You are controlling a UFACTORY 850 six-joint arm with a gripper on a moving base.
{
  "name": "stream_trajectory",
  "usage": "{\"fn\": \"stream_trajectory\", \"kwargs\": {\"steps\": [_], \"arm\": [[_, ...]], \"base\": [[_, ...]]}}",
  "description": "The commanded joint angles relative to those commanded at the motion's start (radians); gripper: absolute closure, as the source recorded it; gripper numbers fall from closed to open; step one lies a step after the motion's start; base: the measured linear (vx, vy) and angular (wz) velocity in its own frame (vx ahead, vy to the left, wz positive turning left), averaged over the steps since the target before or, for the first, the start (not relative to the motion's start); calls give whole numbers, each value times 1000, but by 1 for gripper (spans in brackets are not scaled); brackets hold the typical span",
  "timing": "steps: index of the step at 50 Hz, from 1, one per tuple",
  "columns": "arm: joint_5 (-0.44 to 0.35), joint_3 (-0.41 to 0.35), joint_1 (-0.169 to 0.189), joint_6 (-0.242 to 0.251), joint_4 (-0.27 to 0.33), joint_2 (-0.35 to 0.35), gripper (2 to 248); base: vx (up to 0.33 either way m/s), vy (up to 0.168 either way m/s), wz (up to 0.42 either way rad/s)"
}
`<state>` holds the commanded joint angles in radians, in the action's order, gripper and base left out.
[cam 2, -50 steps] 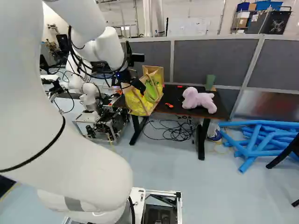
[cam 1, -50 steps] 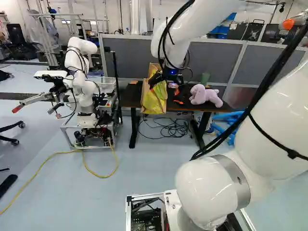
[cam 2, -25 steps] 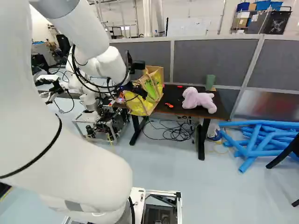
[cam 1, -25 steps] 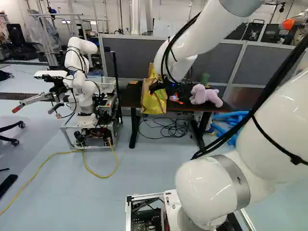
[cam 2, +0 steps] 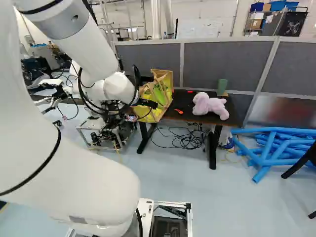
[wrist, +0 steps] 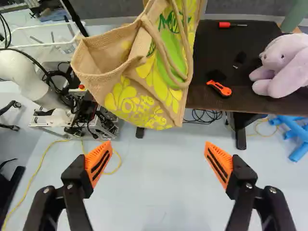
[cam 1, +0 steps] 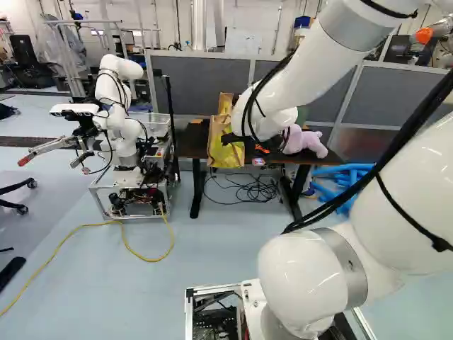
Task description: Pick up the bag on the ground and place it on the table
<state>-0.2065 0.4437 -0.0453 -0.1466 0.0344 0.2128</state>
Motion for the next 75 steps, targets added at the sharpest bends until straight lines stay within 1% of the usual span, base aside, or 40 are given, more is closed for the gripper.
{"fn": "stream_trajectory", "kwargs": {"steps": [17,38,59,75], "arm": [[-195,-105,13,43,-10,19,3],[-386,-207,26,85,-20,39,3],[-529,-283,36,116,-27,53,3],[-602,-322,41,133,-31,60,3]], "base": [[0,0,0],[0,0,0],[0,0,0],[0,0,0]]}}
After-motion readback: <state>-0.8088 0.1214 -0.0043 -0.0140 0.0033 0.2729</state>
